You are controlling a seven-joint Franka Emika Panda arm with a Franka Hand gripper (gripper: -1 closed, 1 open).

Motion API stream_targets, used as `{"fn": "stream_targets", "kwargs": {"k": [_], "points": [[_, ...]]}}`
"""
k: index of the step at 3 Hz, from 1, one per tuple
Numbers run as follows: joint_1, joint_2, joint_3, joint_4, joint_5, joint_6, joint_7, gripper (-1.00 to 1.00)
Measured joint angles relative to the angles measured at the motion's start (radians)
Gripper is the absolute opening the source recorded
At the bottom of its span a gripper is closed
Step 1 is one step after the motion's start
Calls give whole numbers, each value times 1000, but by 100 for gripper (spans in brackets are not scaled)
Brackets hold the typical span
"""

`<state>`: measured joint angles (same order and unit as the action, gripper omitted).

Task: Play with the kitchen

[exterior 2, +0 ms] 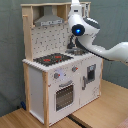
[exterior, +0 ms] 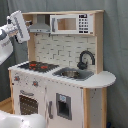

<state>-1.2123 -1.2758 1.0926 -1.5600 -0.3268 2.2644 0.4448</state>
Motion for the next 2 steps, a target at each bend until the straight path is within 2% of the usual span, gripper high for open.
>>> {"fn": "stream_targets", "kwargs": {"k": [1,2], "points": [[-67,10,19,79,39,-1,0,-100],[-136,20,38,116,99,-1,0,-100]]}}
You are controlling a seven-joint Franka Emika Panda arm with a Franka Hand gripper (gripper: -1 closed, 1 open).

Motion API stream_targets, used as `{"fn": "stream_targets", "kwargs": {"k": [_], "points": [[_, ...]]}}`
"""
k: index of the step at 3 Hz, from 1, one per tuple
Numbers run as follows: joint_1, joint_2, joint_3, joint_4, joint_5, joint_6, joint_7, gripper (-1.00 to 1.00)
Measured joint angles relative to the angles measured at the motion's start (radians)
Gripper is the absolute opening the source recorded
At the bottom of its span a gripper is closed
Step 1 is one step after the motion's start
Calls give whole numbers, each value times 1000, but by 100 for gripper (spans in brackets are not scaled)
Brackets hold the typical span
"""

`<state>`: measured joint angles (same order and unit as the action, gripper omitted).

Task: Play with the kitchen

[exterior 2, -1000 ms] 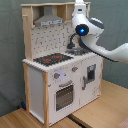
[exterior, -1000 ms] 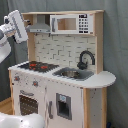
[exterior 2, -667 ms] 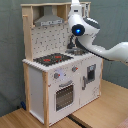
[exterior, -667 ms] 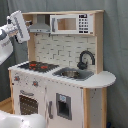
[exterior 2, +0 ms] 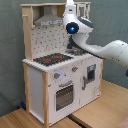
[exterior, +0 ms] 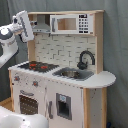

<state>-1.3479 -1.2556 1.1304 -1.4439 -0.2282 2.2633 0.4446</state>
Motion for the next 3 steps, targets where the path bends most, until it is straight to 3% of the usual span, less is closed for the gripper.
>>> {"fn": "stream_targets", "kwargs": {"k": [1,2,3], "points": [[-57,55,16,-54,7,-26,-2,-100],[-52,58,17,-96,7,-119,-6,-100],[-36,60,-38,-126,7,-179,-57,-100]]}}
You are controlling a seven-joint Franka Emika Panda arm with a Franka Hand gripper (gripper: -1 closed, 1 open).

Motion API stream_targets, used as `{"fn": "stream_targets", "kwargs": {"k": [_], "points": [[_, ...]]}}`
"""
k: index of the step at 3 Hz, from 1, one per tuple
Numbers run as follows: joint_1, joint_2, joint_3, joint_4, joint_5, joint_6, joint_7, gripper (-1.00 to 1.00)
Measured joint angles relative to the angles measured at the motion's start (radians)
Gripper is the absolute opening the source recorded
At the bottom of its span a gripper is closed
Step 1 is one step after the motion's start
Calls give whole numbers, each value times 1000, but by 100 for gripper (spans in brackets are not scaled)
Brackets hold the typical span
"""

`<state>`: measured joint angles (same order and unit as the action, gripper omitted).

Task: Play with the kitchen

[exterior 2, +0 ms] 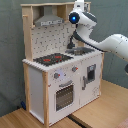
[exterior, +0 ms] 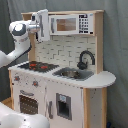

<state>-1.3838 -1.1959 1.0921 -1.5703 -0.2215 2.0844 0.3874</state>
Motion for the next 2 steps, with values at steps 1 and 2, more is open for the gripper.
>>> {"fn": "stream_targets", "kwargs": {"k": [1,2], "points": [[69,0,-23,-76,-2,-1,-13,-100],[128,0,-69,-147,-2,12,-34,-100]]}}
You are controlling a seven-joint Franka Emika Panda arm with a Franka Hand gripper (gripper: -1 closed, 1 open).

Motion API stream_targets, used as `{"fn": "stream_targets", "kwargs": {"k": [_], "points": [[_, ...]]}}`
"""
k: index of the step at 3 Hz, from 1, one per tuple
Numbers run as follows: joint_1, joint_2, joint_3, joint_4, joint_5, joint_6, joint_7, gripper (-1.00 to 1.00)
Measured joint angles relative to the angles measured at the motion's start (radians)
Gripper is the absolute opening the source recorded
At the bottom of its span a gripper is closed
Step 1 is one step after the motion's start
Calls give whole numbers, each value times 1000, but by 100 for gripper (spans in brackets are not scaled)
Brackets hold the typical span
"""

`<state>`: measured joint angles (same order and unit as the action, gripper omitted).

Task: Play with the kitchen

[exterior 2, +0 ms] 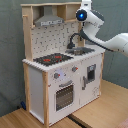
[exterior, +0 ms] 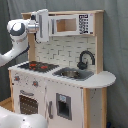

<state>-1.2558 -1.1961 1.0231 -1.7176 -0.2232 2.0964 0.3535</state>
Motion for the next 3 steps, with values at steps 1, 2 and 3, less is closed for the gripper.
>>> {"fn": "stream_targets", "kwargs": {"k": [1,2,3], "points": [[64,-2,-12,-75,-3,24,-3,-100],[117,-2,-50,-141,-7,66,-15,-100],[133,-3,-56,-184,-8,158,-15,-100]]}}
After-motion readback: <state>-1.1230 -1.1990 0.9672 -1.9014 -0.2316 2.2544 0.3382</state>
